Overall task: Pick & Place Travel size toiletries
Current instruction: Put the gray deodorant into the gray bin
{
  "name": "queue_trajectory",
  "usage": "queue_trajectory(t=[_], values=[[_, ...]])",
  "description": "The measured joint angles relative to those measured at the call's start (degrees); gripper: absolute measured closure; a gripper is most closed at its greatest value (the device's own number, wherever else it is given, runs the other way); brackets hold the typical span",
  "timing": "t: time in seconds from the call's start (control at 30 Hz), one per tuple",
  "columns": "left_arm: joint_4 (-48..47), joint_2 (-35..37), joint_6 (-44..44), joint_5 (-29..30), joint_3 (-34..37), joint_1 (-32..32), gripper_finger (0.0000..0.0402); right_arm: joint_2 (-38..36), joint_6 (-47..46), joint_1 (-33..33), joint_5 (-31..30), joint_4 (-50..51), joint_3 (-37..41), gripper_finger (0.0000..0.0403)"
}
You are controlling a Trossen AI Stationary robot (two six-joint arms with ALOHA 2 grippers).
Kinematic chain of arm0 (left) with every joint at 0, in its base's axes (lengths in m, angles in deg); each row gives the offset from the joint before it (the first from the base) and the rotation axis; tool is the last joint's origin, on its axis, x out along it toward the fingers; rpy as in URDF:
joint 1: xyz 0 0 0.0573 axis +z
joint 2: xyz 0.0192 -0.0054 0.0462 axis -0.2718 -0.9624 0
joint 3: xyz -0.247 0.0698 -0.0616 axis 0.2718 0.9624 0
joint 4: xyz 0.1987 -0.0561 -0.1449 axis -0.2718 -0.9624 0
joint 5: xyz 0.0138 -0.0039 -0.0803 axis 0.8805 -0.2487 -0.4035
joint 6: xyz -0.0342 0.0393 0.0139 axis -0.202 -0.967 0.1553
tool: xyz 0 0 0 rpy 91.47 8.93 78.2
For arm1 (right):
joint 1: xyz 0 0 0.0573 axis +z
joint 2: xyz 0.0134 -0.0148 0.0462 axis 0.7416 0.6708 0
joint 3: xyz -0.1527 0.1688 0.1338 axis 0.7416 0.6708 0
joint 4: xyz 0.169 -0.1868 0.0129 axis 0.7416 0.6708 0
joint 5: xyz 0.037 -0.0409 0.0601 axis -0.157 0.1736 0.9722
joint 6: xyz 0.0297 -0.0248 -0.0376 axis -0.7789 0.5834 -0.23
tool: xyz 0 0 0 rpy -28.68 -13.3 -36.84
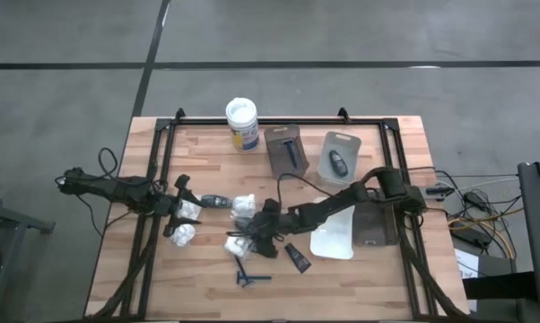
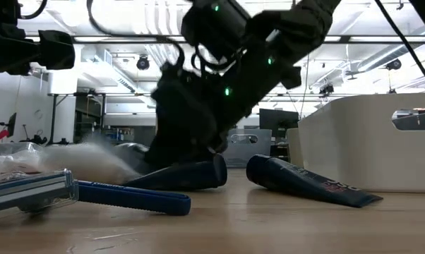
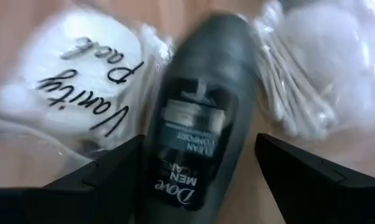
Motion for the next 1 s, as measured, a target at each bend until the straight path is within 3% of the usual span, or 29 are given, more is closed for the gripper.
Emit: queue_trajectory(t=[0.4, 0.67, 1.0], values=[[0.0, 0.0, 0.0, 0.0, 0.0, 0.0, 0.0158, 1.5, 0.6, -0.2, -1.8, 1.0, -0.2, 0.0157], [0.0, 0.0, 0.0, 0.0, 0.0, 0.0, 0.0158, -0.7, 0.2, -0.2, -1.6, 5.1, 0.0, 0.021], [0.0, 0.0, 0.0, 0.0, 0.0, 0.0, 0.0158, -5.5, 3.6, -0.1, -0.9, 11.6, 0.3, 0.0207]])
